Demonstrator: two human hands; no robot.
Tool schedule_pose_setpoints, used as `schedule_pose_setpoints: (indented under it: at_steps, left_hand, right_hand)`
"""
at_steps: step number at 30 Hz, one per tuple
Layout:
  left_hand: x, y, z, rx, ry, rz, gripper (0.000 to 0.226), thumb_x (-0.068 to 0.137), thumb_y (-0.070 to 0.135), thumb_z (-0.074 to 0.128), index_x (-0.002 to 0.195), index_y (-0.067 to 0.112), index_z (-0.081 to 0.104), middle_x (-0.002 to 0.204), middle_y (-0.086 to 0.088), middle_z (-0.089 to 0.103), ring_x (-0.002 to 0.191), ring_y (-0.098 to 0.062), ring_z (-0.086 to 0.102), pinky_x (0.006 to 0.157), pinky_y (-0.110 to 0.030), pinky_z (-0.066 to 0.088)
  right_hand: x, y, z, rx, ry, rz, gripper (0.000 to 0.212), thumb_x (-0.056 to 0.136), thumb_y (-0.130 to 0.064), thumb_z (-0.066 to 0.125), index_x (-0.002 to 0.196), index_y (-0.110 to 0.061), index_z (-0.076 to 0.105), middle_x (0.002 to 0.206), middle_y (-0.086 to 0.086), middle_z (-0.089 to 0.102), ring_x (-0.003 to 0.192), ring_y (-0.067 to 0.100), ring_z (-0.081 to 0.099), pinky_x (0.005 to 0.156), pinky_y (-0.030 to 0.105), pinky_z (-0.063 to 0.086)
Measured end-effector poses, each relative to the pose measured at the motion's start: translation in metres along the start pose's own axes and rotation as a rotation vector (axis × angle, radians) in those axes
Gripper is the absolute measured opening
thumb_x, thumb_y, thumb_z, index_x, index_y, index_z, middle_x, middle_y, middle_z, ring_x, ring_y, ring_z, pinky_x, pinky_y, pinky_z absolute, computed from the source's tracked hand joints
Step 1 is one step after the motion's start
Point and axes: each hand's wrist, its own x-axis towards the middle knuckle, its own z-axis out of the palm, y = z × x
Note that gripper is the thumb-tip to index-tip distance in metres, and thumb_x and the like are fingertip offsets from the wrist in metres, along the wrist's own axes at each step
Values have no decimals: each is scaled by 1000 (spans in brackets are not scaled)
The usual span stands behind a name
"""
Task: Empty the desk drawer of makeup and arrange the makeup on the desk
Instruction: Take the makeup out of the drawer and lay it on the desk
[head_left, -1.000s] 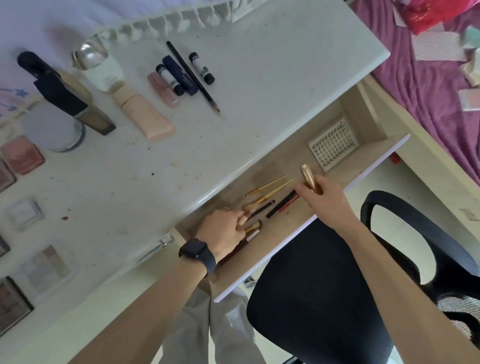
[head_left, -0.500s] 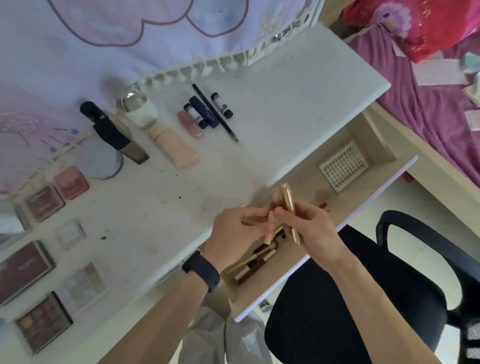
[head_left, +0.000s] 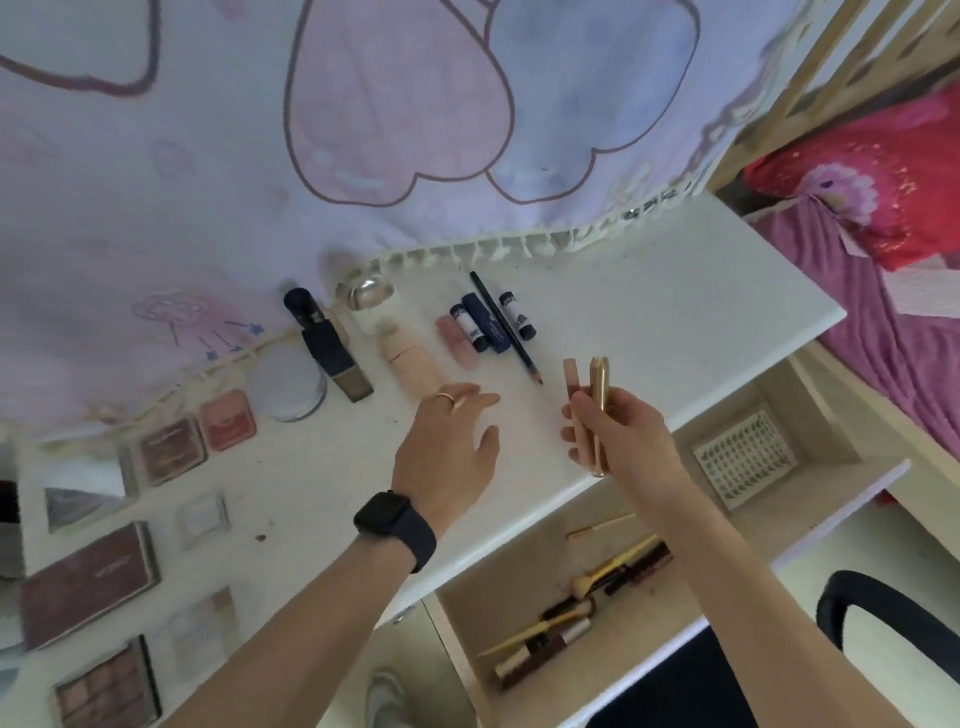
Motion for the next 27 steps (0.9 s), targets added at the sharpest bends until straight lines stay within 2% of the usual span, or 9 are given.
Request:
schedule_pose_setpoints:
  at_steps: [2,5,10,14,16,18,21,25,27]
  left_hand:
    - [16,-9,-6,199,25,24,43,97,30,55,140,28,52,147,3,46,139,-14,32,102,-30,44]
    - [38,-13,-11,410,39,62,55,97,34,52,149,24,37,151,-5,42,145,-22,26,116,-34,31]
    - [71,-8,-18,399,90,141,48,95,36,55,139,19,47,151,-7,42,145,-25,28,115,-38,33]
    - [97,-7,-18,459,-51,134,64,96,50,48,153,30,28,162,-11,24,150,-35,16,120,-44,24]
    - [105,-7,-18,439,-114,101,67,95,56,49,154,38,24,166,-8,13,150,-39,11,117,-46,30]
    - [108,-9,-17,397,-134,92,58,97,52,50,151,40,31,166,-2,13,150,-33,14,104,-46,43]
    - [109,-10,-18,373,-126,106,48,103,37,46,149,36,35,163,0,22,147,-25,20,86,-44,53]
    - [109,-8,-16,386,-128,125,46,104,32,45,149,31,35,162,-4,23,145,-27,20,87,-45,53]
    - [110,-6,-17,402,-126,127,45,104,33,45,149,30,35,161,-5,23,144,-29,22,86,-45,54]
  right_hand:
    - [19,-16,9,-92,-6,-42,6,96,-26,67,99,-23,72,86,2,76,77,17,74,62,29,60]
    - [46,-34,27,-305,-16,-132,7,93,-27,65,97,-25,70,81,3,73,63,11,65,51,21,47]
    - [83,-63,50,-632,68,-289,13,97,-33,60,98,-21,66,79,-5,67,68,11,60,54,22,39]
    - [100,-75,63,-732,82,-344,15,96,-30,60,98,-17,66,83,0,70,75,20,63,60,25,45]
    - [109,-78,61,-749,125,-343,13,95,-29,61,98,-18,66,79,-3,68,71,16,61,57,24,42]
    - [118,-82,53,-758,175,-318,11,95,-28,62,101,-20,64,79,-7,66,72,14,61,55,22,38]
    - [128,-84,43,-716,152,-232,28,92,-29,67,118,-19,63,96,-4,67,91,21,65,70,30,52]
    - [136,-74,44,-650,65,-215,30,91,-30,70,119,-21,67,106,-5,71,91,13,64,60,18,43]
    - [137,-71,47,-696,67,-260,32,93,-30,68,124,-20,65,108,-7,70,96,13,63,68,15,42]
